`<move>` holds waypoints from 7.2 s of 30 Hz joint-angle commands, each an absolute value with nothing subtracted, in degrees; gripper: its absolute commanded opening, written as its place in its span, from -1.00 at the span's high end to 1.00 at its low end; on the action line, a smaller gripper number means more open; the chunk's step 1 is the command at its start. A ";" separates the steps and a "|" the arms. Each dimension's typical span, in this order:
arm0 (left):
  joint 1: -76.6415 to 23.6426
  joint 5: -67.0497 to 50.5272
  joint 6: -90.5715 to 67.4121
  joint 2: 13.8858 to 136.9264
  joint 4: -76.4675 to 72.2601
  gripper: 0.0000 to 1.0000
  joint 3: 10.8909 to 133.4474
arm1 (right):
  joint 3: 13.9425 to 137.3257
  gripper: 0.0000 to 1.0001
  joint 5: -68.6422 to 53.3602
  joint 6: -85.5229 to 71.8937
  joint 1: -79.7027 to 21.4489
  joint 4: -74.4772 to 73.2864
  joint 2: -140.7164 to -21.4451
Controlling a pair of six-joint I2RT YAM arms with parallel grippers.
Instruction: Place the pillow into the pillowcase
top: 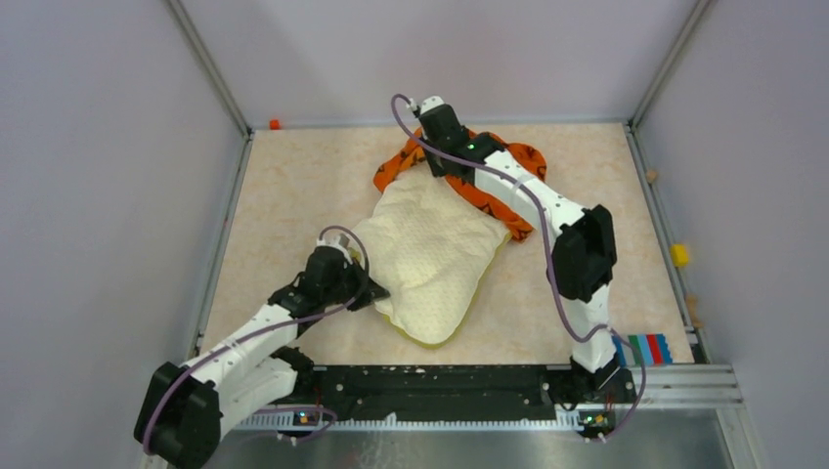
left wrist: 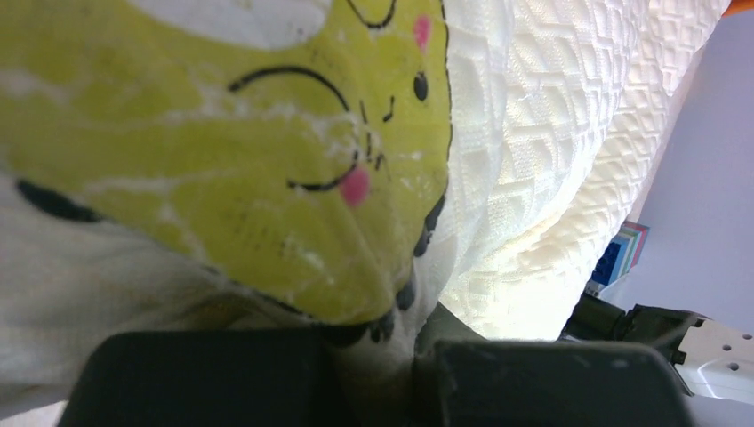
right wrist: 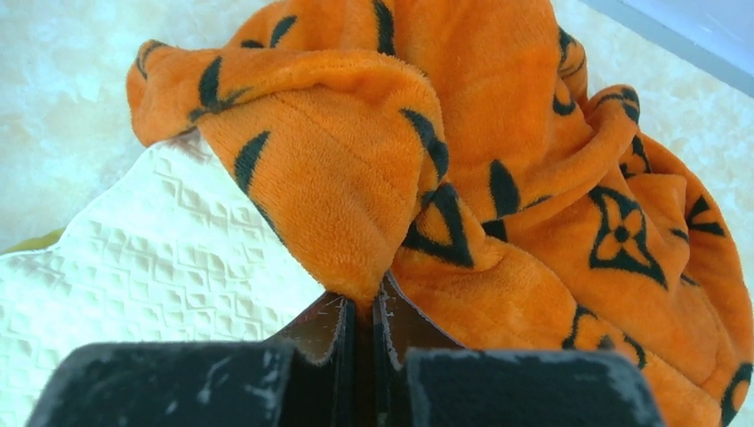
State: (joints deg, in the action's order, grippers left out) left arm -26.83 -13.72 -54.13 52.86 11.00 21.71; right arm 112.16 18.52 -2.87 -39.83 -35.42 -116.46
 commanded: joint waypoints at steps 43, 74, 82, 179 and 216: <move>-26.69 -0.96 -34.60 58.90 18.36 1.00 76.44 | 98.64 0.93 2.39 -23.72 -46.95 -34.38 -88.51; -24.17 1.84 -55.55 46.47 27.32 1.00 26.60 | 96.75 1.00 31.87 -9.48 -49.30 -34.94 -105.35; -24.15 -0.71 -53.35 49.83 26.21 1.00 30.85 | 92.99 1.00 22.10 -23.50 -60.71 -38.79 -104.98; -42.40 21.69 -33.78 63.09 40.17 -0.98 53.98 | 42.99 -0.22 -18.87 -43.50 -16.82 26.08 -94.11; -12.42 -29.52 -43.14 65.90 22.96 -0.80 48.73 | 119.24 0.20 2.96 -29.68 -39.38 -33.04 -118.74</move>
